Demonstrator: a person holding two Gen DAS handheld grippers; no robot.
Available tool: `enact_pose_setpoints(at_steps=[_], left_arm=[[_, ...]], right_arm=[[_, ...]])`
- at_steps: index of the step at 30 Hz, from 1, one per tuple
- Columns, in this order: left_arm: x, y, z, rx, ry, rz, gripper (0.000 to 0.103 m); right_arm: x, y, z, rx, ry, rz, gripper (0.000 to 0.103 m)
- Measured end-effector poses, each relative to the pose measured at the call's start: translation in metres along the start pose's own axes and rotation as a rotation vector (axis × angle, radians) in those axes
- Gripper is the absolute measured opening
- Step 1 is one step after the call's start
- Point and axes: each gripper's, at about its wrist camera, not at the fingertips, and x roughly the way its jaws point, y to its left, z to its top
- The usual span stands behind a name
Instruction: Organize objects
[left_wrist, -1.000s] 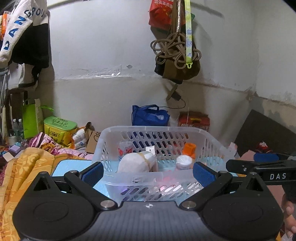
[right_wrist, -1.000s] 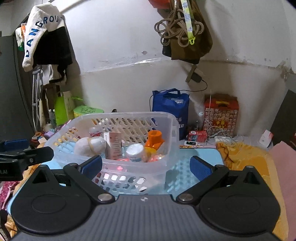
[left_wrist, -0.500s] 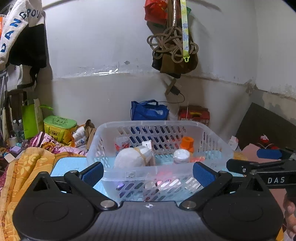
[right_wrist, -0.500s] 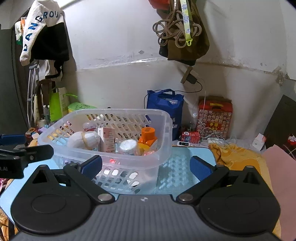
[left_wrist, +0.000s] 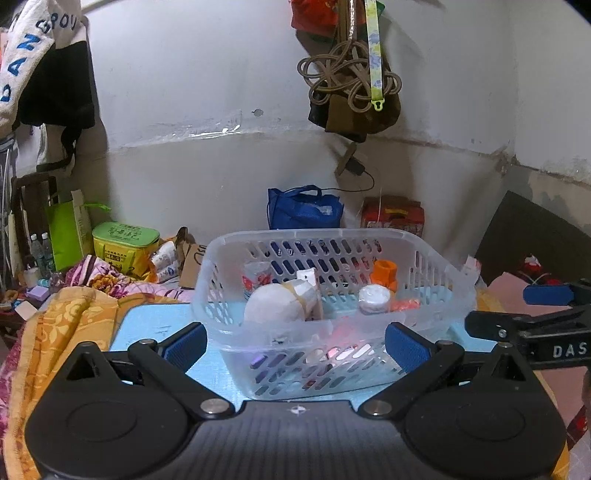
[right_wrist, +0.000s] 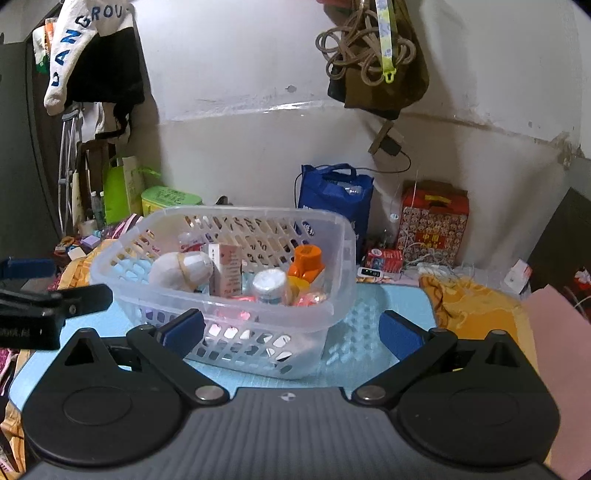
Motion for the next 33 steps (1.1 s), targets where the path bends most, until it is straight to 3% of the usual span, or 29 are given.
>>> enact_pose_setpoints(at_steps=[3, 11, 16, 19, 23, 28, 33], left_arm=[[-0.003, 0.003, 0.011, -0.017, 0.025, 0.004, 0.103], [-0.004, 0.008, 0.034, -0.002, 0.077, -0.004, 0.103], [0.024, 0.009, 0.033, -0.042, 0.135, -0.016, 0.103], [0.039, 0.01, 0.029, -0.067, 0.153, -0.033, 0.103], [0.043, 0.009, 0.029, -0.069, 0.092, -0.047, 0.102], [0.047, 0.011, 0.019, -0.108, 0.069, -0.042, 0.102], [0.042, -0.002, 0.014, -0.053, 0.066, -0.019, 0.102]], right_arm=[[-0.004, 0.0, 0.009, 0.005, 0.043, -0.035, 0.103], [-0.004, -0.012, 0.039, 0.108, 0.062, -0.014, 0.103], [0.024, -0.028, 0.026, 0.203, 0.083, -0.023, 0.103], [0.031, -0.029, 0.018, 0.173, 0.073, -0.034, 0.103], [0.024, -0.023, 0.014, 0.082, 0.04, -0.1, 0.103], [0.015, -0.026, 0.015, 0.101, 0.028, -0.043, 0.103], [0.017, -0.022, 0.013, 0.096, 0.032, -0.036, 0.103]])
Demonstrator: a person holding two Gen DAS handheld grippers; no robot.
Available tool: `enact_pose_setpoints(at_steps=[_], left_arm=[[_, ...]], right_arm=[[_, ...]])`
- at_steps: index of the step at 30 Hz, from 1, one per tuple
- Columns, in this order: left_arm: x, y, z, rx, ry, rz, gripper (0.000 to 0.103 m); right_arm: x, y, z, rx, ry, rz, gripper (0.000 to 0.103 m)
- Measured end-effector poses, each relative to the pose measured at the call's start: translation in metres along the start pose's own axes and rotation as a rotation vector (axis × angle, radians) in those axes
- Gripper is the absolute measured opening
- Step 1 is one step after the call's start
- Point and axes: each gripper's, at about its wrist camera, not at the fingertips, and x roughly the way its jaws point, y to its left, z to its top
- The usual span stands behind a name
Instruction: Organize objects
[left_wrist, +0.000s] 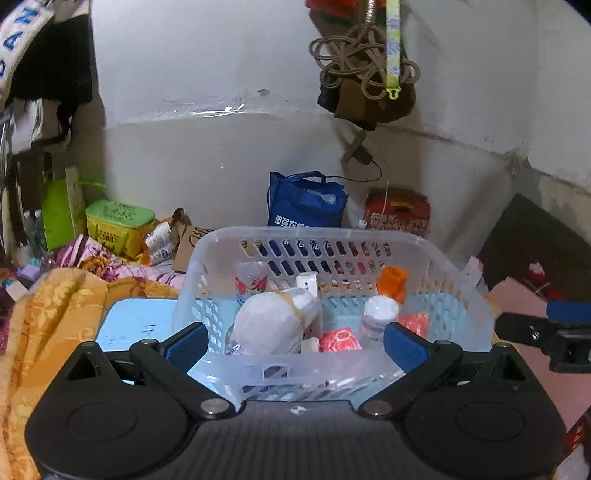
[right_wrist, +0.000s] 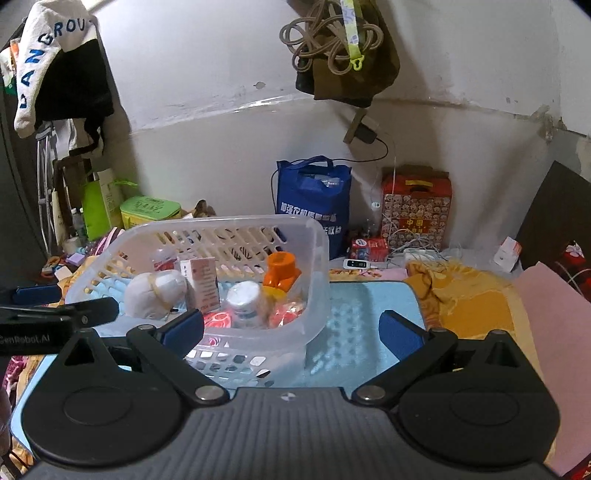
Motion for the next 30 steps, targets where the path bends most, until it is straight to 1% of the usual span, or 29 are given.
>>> enact_pose_setpoints(at_steps=[3, 6, 11, 19, 30], left_arm=[[-0.003, -0.003, -0.001, 0.004, 0.003, -0.016, 0.102], [-0.005, -0.005, -0.004, 0.01, 0.005, -0.009, 0.102], [-0.005, 0.001, -0.006, -0.01, 0.002, -0.008, 0.102], [-0.006, -0.001, -0.01, 0.01, -0.004, -0.002, 0.102], [-0.008, 0.002, -0.011, -0.007, -0.014, -0.006, 0.102]], right_arm=[[0.0, 0.002, -0.003, -0.006, -0.003, -0.017, 0.103], [-0.001, 0.0, -0.004, 0.011, -0.007, -0.002, 0.103], [0.0, 0.001, -0.005, 0.028, -0.015, 0.002, 0.103], [-0.002, 0.009, -0.007, 0.013, -0.027, 0.002, 0.103], [-0.002, 0.012, -0.008, 0.012, -0.028, 0.005, 0.103]])
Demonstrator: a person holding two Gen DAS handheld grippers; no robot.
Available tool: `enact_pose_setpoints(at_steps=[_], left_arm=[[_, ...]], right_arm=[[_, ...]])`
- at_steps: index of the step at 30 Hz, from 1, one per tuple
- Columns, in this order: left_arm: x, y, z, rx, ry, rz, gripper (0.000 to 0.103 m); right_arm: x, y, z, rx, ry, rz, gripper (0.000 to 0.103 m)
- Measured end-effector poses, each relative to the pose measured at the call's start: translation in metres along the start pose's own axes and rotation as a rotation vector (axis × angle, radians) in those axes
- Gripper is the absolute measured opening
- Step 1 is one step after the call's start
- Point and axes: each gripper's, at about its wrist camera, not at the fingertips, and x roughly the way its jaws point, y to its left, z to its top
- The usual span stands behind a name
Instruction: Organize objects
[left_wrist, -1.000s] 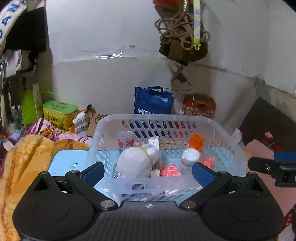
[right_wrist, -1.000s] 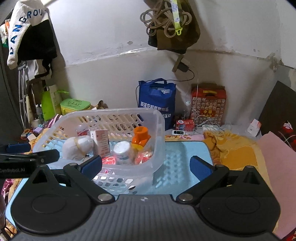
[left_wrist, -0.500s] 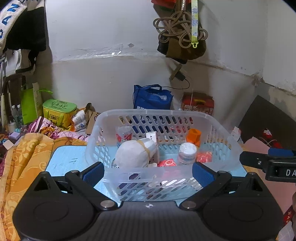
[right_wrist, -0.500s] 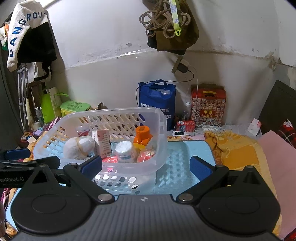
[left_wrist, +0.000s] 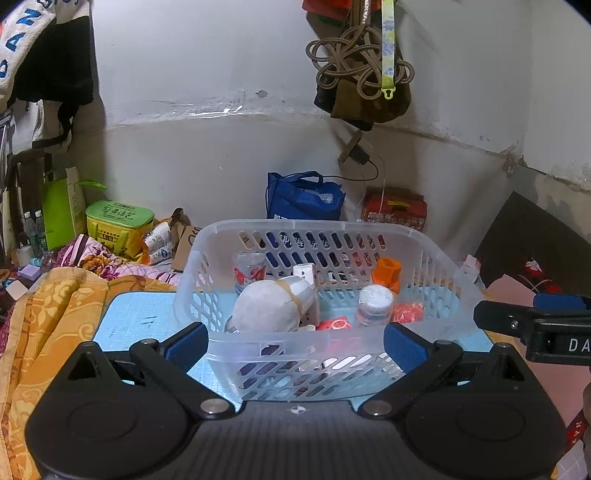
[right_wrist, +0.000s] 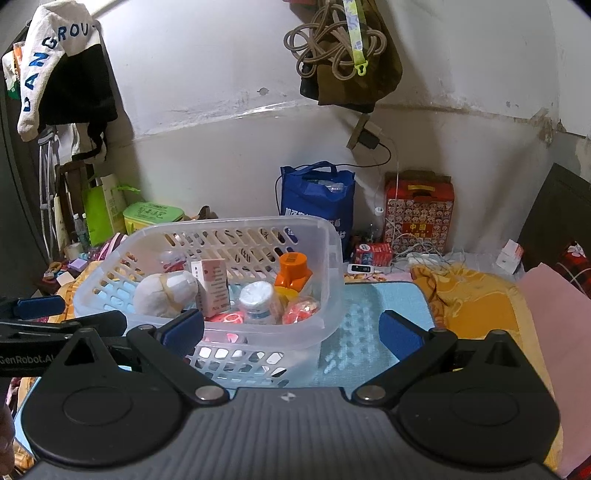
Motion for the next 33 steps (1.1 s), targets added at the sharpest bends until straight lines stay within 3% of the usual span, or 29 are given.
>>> enact_pose_setpoints(at_steps=[33], left_arm=[[0.0014, -0.0056, -0.0036, 0.017, 0.0, 0.004, 0.102]], right_arm=[[-0.0002, 0.0064, -0.003, -0.03, 0.006, -0.012, 0.103]])
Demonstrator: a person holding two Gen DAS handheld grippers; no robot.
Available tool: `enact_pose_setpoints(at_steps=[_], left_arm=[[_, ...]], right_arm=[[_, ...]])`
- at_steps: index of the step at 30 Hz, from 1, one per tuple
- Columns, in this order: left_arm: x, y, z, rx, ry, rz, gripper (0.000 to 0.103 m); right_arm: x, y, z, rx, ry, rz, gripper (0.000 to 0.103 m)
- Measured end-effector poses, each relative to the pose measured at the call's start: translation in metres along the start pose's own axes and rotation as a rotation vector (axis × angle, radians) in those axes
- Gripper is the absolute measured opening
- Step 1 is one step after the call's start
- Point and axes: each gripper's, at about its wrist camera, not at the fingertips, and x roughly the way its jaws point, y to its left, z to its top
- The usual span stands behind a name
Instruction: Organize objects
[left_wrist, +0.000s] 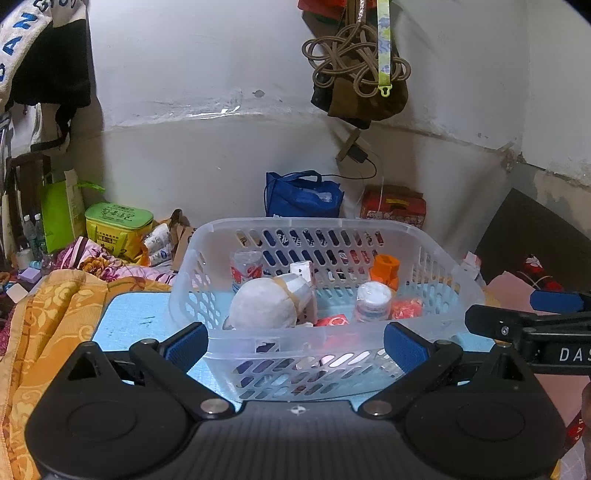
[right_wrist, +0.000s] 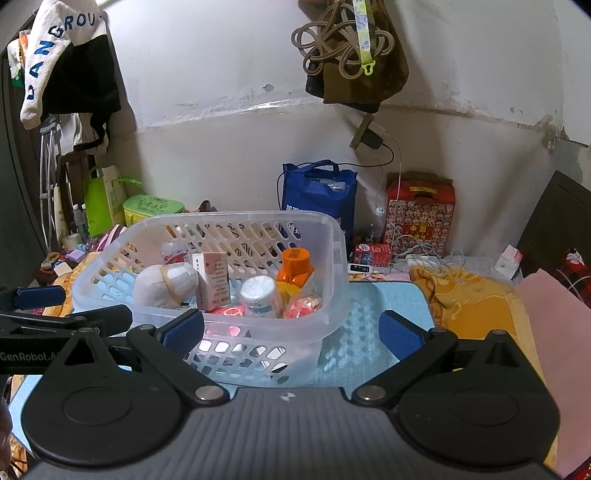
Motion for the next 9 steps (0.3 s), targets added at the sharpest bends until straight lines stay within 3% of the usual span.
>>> enact_pose_setpoints(at_steps=[9], left_arm=[[-0.0018, -0.0047, -0.0003, 0.046, -0.015, 0.038, 0.102]], right_arm=[[0.0026, 0.001, -0.0012, -0.005, 0.003, -0.007, 0.103]])
